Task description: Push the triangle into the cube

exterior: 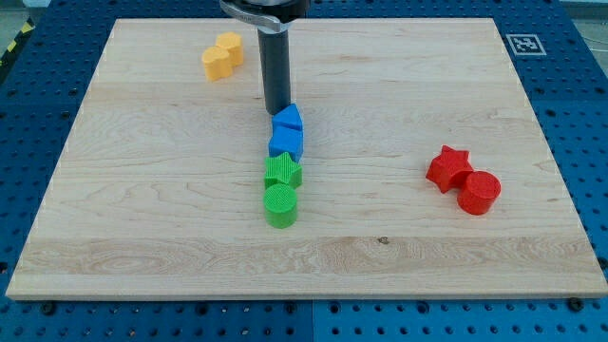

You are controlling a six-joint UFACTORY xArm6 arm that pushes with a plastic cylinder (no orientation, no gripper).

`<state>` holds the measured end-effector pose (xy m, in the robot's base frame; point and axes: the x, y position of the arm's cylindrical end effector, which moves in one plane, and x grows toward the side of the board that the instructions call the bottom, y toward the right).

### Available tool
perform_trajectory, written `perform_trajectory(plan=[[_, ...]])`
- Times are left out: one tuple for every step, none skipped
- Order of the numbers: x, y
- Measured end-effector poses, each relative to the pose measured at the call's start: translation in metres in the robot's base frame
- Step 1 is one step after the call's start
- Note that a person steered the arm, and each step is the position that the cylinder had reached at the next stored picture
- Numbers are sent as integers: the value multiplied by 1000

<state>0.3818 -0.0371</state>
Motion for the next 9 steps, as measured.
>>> perform_trajectory(plan=[[6,6],[11,13],[11,13],[9,14],[-3,43],[2,73],[22,73],[22,72],[22,65]])
